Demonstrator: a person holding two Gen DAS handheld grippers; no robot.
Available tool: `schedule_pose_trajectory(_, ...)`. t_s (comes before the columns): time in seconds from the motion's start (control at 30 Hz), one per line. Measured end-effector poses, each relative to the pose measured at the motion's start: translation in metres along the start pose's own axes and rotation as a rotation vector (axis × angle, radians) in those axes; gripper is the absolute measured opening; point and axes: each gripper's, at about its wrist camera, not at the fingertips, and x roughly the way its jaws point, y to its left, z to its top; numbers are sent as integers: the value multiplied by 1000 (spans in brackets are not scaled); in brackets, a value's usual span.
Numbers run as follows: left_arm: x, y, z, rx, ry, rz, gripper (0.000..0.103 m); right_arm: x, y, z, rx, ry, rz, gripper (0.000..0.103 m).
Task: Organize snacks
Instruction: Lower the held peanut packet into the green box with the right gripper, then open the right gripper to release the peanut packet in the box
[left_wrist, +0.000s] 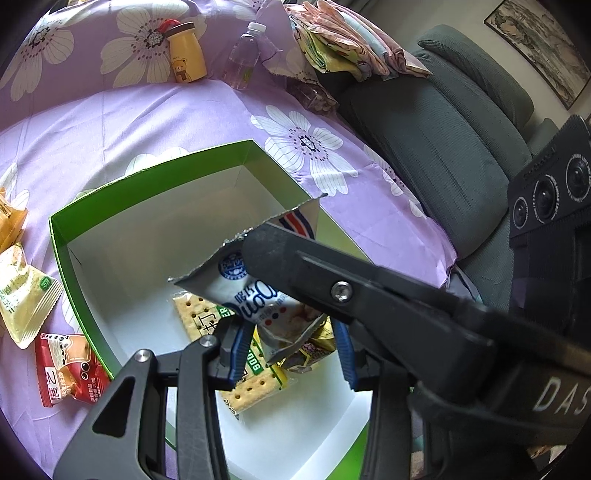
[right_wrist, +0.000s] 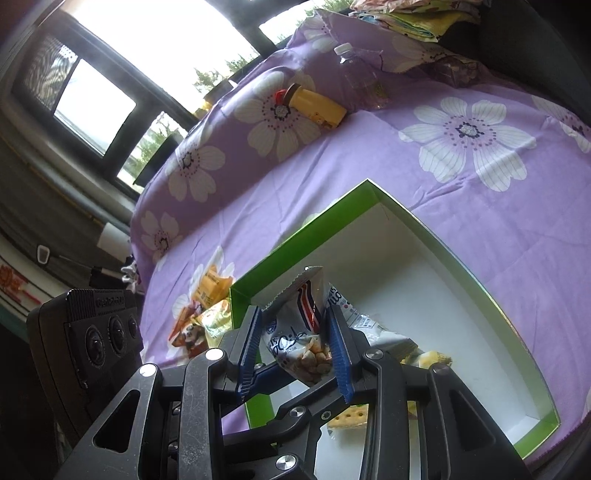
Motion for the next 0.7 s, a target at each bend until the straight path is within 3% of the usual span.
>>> schedule_pose_trajectory(0.7, 10, 7, 0, -38, 31, -13, 40, 10, -4, 0, -5, 36, -30, 38)
